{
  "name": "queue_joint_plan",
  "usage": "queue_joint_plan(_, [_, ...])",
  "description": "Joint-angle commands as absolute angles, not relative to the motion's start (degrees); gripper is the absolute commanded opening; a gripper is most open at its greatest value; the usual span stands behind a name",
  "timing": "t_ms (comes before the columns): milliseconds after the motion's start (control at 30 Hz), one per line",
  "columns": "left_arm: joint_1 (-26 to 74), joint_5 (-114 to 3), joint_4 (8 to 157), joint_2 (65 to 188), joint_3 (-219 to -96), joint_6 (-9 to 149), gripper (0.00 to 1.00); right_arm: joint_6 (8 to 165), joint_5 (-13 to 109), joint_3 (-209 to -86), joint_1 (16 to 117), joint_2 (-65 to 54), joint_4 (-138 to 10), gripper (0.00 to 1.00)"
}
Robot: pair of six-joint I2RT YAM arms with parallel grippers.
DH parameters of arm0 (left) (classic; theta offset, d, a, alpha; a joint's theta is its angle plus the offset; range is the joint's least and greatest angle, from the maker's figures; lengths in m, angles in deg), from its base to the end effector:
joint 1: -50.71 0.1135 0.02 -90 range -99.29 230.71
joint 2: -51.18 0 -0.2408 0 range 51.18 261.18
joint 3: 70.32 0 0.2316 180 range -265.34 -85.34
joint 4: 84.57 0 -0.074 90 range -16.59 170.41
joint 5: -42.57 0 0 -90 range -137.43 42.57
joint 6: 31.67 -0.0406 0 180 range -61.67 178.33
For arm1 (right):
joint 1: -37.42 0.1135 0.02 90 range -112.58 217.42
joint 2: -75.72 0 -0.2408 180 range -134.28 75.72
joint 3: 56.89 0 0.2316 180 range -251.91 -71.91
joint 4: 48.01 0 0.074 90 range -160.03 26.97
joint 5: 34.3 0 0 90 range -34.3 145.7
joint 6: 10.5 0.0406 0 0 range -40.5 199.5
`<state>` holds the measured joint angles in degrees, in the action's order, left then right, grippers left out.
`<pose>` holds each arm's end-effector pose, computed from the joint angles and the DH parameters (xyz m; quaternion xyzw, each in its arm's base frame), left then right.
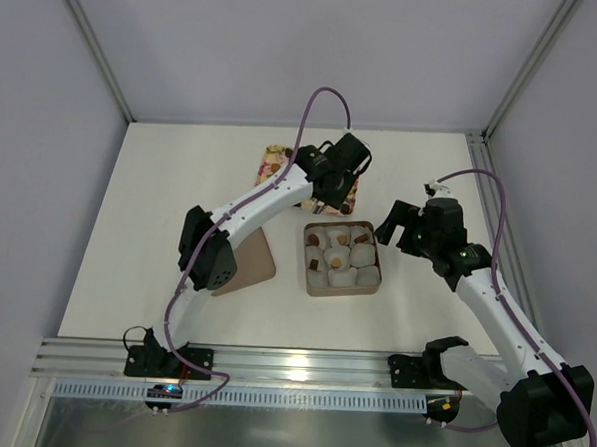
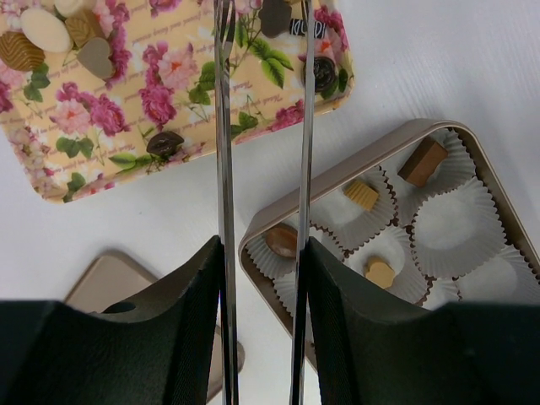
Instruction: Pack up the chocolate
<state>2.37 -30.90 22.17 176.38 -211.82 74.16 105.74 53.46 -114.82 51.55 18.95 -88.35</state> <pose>0.3029 -0.3230 0.2806 0.2263 0.9223 -0.0327 0.3116 0.2017 0.0524 0.2472 0.0869 0.8989 0.1646 0.3966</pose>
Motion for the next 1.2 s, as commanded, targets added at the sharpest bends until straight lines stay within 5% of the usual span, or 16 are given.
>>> queue_joint_plan(0, [2.6,-31.8,25.7,176.7,-212.4,73.1,0.42,105.0,54.3,-117.1,51.7,19.0,-87.0,0.99])
queue_joint_plan(1167, [3.9,-32.1,27.4,176.1,-207.2,74.0,0.39,105.0,54.6,-115.6,51.6,19.4,-86.8,0.99])
